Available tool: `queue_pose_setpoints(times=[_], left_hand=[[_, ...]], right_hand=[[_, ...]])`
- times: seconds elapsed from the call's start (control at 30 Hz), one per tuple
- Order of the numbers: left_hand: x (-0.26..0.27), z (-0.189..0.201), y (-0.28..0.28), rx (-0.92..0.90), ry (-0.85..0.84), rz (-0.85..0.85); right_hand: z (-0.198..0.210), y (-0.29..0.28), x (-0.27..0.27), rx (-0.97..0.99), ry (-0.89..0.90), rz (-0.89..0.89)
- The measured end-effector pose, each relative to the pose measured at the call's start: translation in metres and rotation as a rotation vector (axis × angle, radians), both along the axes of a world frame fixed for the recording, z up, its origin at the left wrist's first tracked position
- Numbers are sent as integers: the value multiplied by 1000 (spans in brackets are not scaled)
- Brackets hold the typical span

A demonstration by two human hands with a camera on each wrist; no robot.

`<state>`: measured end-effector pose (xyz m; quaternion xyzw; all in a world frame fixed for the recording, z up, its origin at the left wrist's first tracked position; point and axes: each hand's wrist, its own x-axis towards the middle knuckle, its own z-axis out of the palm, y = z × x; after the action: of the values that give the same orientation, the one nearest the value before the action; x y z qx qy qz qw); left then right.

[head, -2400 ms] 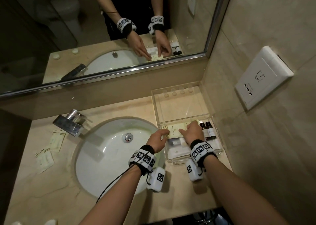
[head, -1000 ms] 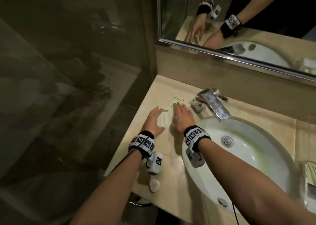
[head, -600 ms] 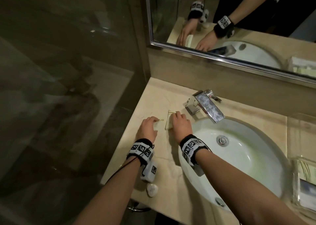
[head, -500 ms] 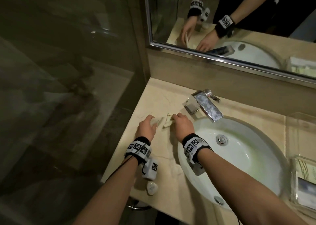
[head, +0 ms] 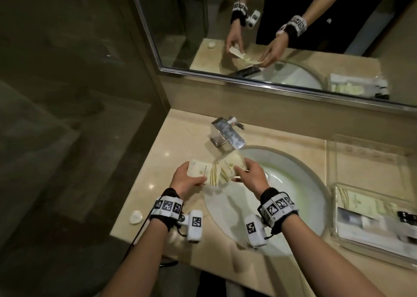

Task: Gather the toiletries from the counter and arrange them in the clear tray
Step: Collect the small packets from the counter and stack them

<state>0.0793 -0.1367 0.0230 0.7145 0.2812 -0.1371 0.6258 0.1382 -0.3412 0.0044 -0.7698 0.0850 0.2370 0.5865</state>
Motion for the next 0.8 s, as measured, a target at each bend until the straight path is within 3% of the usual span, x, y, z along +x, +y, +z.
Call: queue_pose_setpoints(times=[0.17, 0.43, 0.63, 0.8], left_hand=[[-12, -7, -71, 35, 32, -86], [0, 1, -206, 60, -35, -283], [3, 6, -289, 72, -71, -399], [0, 4, -326, 64, -43, -417]], right_hand=[[0, -85, -24, -55, 17, -14], [11, -252, -56, 42, 62, -348], [15, -353, -80, -200, 41, -582], [6, -378, -93, -351, 88, -457]])
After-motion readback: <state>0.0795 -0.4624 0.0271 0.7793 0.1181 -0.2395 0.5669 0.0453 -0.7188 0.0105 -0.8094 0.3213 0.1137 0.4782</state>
